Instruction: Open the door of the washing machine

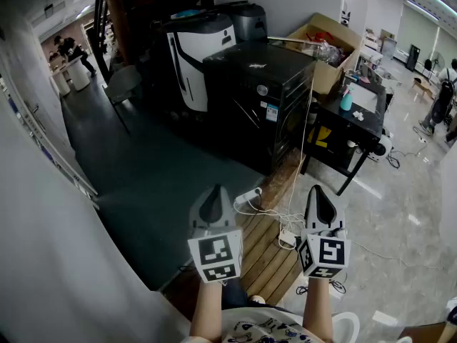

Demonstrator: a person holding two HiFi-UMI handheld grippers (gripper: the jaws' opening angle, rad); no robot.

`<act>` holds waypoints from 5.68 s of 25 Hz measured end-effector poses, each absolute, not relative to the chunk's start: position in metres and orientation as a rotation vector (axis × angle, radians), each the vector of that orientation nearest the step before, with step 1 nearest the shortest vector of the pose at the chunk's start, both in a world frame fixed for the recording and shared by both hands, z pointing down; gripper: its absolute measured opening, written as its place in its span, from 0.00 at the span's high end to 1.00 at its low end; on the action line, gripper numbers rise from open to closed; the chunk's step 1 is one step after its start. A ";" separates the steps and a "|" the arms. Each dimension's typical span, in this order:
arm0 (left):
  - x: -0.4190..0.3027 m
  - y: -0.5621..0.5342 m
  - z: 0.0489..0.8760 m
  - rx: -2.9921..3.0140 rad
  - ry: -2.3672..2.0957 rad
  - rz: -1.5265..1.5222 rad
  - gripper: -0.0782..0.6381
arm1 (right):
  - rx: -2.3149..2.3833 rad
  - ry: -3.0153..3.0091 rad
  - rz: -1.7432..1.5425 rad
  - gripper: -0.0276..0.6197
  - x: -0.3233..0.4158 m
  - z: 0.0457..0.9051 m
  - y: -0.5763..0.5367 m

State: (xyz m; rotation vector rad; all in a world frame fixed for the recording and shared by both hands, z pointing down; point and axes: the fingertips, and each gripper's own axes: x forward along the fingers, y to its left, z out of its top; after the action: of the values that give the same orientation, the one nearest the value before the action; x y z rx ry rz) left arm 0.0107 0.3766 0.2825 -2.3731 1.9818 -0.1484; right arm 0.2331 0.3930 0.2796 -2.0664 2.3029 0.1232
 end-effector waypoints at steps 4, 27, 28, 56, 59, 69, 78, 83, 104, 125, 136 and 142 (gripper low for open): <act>0.013 0.376 0.282 -2.375 1.983 -0.149 0.89 | -2.063 2.307 0.132 0.93 0.235 0.278 0.393; 0.021 0.385 0.287 -2.372 2.026 -0.089 0.88 | -2.046 2.347 0.105 0.93 0.246 0.294 0.404; 0.023 0.385 0.287 -2.383 2.022 -0.082 0.86 | -2.046 2.351 0.099 0.93 0.248 0.296 0.404; 0.031 0.190 0.317 -2.501 2.004 -0.133 0.55 | -2.124 2.344 0.005 0.93 0.251 0.319 0.221; 0.030 0.150 0.316 -2.518 2.003 -0.155 0.55 | -2.140 2.347 -0.018 0.93 0.250 0.314 0.186; 0.037 0.009 0.309 -2.631 1.946 -0.205 0.55 | -2.233 2.300 0.010 0.93 0.251 0.285 0.064; 0.042 -0.082 0.316 -2.707 1.916 -0.337 0.55 | -2.313 2.256 -0.063 0.93 0.250 0.276 -0.014; 0.045 -0.109 0.329 -2.737 1.921 -0.426 0.55 | -2.320 2.297 -0.083 0.93 0.245 0.279 -0.046; 0.090 -0.198 0.428 -2.863 2.027 -0.602 0.55 | -2.262 2.433 -0.271 0.93 0.270 0.360 -0.167; 0.140 -0.233 0.558 -2.962 2.073 -0.847 0.55 | -2.292 2.447 -0.485 0.93 0.292 0.456 -0.195; 0.152 -0.250 0.600 -2.979 2.115 -0.924 0.55 | -2.301 2.464 -0.534 0.93 0.299 0.480 -0.208; 0.156 -0.259 0.613 -2.962 2.189 -0.925 0.55 | -2.295 2.472 -0.541 0.93 0.301 0.486 -0.213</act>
State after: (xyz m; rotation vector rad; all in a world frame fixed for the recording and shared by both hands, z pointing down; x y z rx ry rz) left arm 0.1562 -0.2594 0.6127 -2.9624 2.1894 -0.9251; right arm 0.3007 -0.2127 0.4857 -2.2948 2.4722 -0.5409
